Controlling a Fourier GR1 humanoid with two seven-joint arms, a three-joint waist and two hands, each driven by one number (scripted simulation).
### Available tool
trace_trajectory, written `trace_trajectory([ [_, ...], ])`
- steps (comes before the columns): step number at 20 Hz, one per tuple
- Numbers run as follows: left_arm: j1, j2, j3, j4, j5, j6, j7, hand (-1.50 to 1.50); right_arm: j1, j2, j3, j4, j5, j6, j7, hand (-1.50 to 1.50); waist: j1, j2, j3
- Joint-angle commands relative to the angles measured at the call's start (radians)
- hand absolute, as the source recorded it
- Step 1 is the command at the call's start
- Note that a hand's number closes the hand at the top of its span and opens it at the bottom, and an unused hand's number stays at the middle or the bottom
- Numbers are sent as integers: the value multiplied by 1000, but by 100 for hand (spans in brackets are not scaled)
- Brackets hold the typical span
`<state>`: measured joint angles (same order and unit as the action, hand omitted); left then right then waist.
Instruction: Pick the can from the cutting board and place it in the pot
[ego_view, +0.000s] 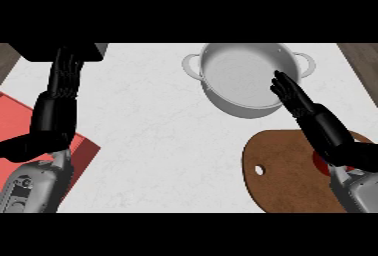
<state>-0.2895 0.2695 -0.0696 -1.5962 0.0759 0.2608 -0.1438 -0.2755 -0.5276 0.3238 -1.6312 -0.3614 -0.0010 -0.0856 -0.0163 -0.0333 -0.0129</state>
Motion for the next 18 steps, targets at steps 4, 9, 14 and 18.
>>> trace_trajectory([
  [4,92,5,-6,-15,78,-48,214,0,41,-26,-150,5,-240,110,72,-150,18,30,14],
  [9,172,-50,-48,52,100,-39,275,0,80,-234,-264,105,103,-83,-14,-150,-40,26,15],
  [14,205,-56,-64,-40,112,-25,355,0,316,-275,-386,-50,111,-35,-338,-150,-33,19,15],
  [18,145,-12,-22,-62,143,-42,452,0,453,-443,-524,-117,103,48,-259,-150,-32,22,12],
])
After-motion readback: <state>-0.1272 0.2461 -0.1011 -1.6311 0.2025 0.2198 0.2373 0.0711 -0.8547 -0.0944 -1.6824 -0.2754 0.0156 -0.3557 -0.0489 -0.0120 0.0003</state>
